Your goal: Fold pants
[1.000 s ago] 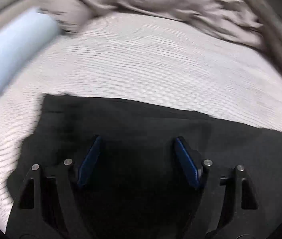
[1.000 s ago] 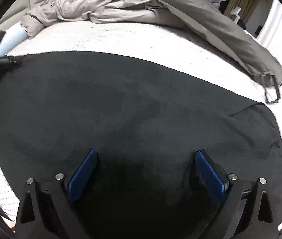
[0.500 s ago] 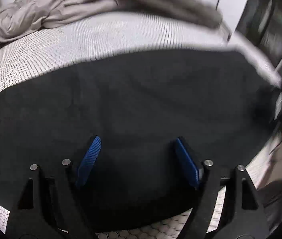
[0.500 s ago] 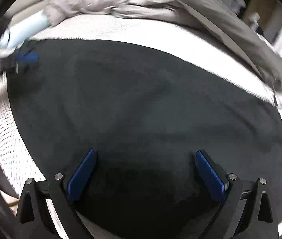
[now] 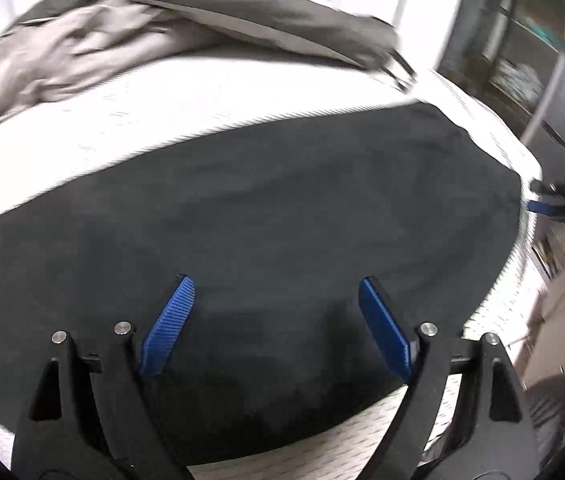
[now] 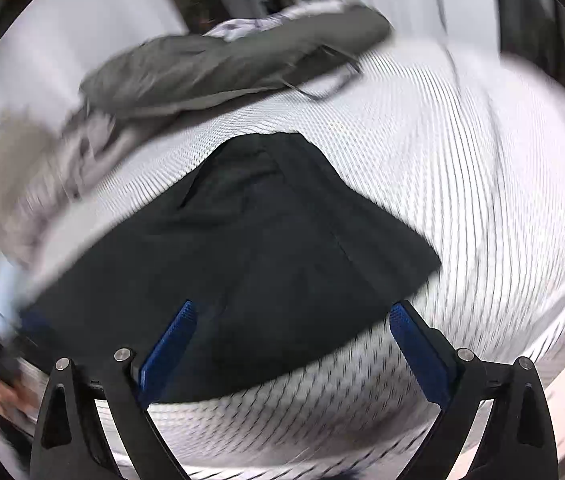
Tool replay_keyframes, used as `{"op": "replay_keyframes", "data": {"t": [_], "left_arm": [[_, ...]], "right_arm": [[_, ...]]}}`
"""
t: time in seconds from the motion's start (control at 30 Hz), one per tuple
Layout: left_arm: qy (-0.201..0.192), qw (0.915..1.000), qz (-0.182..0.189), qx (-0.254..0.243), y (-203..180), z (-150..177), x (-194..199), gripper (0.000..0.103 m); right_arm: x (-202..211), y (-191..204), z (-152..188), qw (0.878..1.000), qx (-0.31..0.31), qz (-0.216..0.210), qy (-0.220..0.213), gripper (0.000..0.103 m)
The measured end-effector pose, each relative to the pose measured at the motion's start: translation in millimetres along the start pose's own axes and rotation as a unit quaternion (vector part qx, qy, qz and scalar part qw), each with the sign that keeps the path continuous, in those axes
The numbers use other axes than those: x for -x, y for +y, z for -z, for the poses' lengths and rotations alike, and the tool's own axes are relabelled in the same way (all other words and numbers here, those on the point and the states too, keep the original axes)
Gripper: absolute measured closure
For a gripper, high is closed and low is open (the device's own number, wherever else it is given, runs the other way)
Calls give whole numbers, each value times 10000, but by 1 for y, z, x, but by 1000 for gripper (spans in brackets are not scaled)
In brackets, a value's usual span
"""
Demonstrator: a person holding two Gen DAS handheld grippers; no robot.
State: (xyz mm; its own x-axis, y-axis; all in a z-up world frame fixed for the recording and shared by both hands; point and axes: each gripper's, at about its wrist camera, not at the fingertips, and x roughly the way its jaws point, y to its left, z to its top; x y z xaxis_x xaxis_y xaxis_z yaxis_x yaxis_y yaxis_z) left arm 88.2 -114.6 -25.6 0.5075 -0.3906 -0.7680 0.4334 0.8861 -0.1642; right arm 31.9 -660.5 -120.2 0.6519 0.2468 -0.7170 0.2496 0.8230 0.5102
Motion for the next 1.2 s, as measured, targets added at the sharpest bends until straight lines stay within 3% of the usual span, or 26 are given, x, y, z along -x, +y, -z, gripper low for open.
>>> {"op": "replay_keyframes", "data": {"t": [0.07, 0.13, 0.23, 0.33, 0.37, 0.43, 0.53, 0.67, 0.77, 0.8, 0.87, 0.9, 0.97, 1.03, 1.1, 1.2], "left_arm": [[351, 9988, 2, -337, -25, 5, -24, 17], [241, 9974, -331, -588, -38, 7, -34, 13], [280, 9982, -211, -493, -38, 3, -32, 13], [260, 9992, -156, -241, -20, 5, -21, 13], [226, 9995, -131, -169, -17, 5, -19, 13], [134, 9998, -114, -46, -11, 6, -12, 13], [-6, 9995, -297, 129, 18, 13, 6, 13], [-191, 9961, -387, 770, 68, 16, 32, 13], [-380, 9883, -548, 1369, 115, 22, 54, 13], [-436, 9856, -603, 1518, 131, 27, 64, 13], [-542, 9772, -787, 1896, 168, 41, 84, 13], [-581, 9737, -841, 2036, 182, 46, 89, 14], [-640, 9649, -992, 2347, 211, 57, 100, 14], [-624, 9621, -867, 2510, 227, 62, 105, 15], [-643, 9637, -601, 2519, 232, 63, 108, 16], [-559, 9737, -59, 2207, 208, 59, 100, 22]], "right_arm": [[-11, -17, 2, 9981, -378, -482, 116, 5], [-26, -26, 1, 9946, -706, -766, 37, 5], [-39, -26, -9, 9885, -909, -1021, -643, 15], [-54, -23, -29, 9880, -985, -756, -913, 44], [-53, -21, -25, 9884, -988, -618, -973, 60], [-53, -13, -25, 9878, -1025, -503, -1063, 76], [-35, 31, -28, 9869, -677, -446, -1394, 86], [-9, 129, -19, 9791, 524, -1150, -1594, 87], [-22, 232, 10, 9564, 1658, -2090, -1190, 85], [-39, 273, 26, 9428, 2028, -2520, -807, 77], [-72, 319, 54, 9180, 2533, -3049, 123, 41], [-90, 335, 69, 9087, 2805, -3042, 560, 21], [-117, 351, 94, 8992, 3363, -2571, 1107, 21], [-125, 350, 111, 8903, 3719, -2236, 1381, 22], [-106, 337, 105, 8886, 3704, -2440, 1168, 22], [-85, 312, 76, 9085, 3437, -2312, 549, 20]]}}
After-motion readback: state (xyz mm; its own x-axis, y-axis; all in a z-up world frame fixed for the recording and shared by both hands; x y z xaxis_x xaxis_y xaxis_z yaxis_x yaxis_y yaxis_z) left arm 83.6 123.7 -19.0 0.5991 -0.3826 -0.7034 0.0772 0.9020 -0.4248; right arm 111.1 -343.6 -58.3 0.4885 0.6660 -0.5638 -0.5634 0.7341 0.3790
